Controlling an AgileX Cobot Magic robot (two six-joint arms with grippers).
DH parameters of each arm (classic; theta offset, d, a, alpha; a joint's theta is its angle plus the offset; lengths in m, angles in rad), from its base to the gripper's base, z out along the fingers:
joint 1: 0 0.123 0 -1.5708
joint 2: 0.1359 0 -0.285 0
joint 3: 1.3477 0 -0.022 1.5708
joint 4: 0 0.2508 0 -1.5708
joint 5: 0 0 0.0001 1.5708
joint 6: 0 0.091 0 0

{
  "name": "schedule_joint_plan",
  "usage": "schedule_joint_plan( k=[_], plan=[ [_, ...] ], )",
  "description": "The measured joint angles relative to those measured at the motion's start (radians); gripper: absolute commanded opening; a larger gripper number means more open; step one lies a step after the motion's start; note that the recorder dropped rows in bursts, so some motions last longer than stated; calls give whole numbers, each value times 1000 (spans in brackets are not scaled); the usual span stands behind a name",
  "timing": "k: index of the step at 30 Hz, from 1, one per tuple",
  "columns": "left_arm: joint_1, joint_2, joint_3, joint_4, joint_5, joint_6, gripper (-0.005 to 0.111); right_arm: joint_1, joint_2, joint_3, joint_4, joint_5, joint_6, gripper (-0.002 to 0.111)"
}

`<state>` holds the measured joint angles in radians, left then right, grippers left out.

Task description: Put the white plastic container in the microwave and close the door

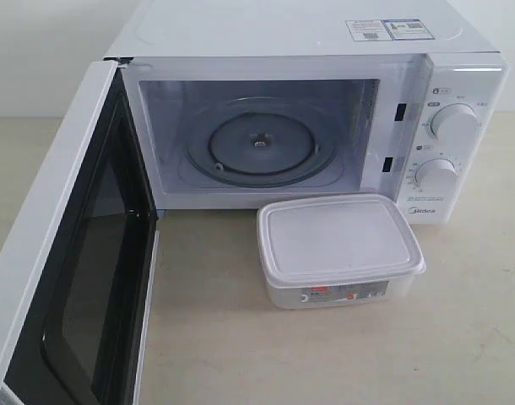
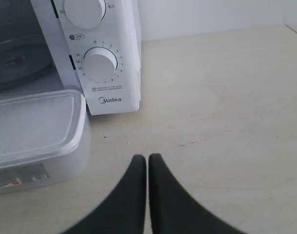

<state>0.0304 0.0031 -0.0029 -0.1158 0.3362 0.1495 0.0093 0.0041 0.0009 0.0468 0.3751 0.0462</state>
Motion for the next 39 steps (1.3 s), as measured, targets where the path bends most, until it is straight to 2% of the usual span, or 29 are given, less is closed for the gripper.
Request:
schedule_joint_plan(
  k=[4, 7, 14, 19, 25, 27, 29, 32, 36, 39],
  plan=[
    [0, 0, 0, 0, 0, 0, 4, 0, 0, 0, 21, -25, 14, 0],
    [0, 0, 0, 0, 0, 0, 4, 0, 0, 0, 116, -138, 42, 0],
    [0, 0, 0, 0, 0, 0, 4, 0, -2, -140, 324, -548, 112, 0],
    [0, 0, 0, 0, 0, 0, 4, 0, -4, -247, 353, -840, 200, 0],
    [0, 0, 0, 0, 0, 0, 4, 0, -6, -296, 371, -1248, 217, 0],
    [0, 0, 0, 0, 0, 0, 4, 0, -6, -335, 413, -1321, 204, 0],
    [0, 0, 0, 0, 0, 0, 4, 0, 14, -400, 415, -1261, 198, 0],
    [0, 0, 0, 0, 0, 0, 4, 0, 95, -549, 282, -999, 194, 0],
    [0, 0, 0, 0, 0, 0, 4, 0, 298, -785, 17, -617, 351, 0],
    [0, 0, 0, 0, 0, 0, 4, 0, 429, -889, -47, -375, 442, 0]
  ],
)
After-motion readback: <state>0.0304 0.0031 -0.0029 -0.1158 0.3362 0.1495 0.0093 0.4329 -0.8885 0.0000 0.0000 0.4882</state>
